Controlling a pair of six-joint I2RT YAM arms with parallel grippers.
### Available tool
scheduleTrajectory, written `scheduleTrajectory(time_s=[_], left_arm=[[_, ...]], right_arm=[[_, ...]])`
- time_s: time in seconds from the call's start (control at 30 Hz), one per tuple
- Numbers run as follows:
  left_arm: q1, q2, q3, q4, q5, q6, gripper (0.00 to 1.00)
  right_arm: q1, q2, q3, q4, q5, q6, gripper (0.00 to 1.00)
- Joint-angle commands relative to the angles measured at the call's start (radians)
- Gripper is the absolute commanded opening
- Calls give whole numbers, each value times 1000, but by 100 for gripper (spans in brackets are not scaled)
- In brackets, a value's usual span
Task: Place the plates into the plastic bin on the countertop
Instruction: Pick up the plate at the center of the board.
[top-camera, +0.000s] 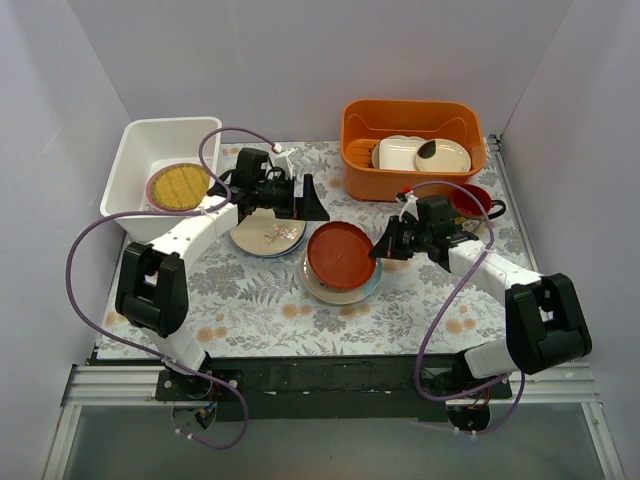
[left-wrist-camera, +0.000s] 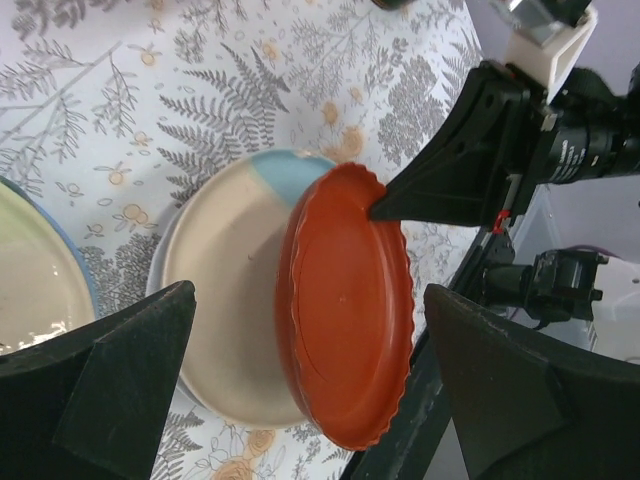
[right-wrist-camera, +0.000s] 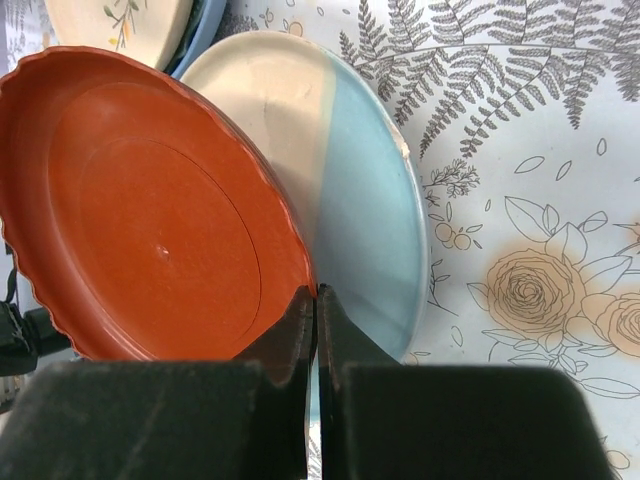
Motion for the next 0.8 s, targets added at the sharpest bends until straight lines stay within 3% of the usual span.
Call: scheduleTrajectory(time_s=[0.0,0.57,0.67,0.77], left_arm=[[-15,8,-9,-4,59,27,98],[-70,77,23,-99,115,94,97],[-78,81,28,-102,119,102,90],[-84,95,37,-113,139,108,71]], right_arm=[[-7,-52,36,28,21,16,1],[-23,-117,15,42,40,41,1],[-24,-118,12,42,35,41,1],[-24,-120,7,42,33,41,1]])
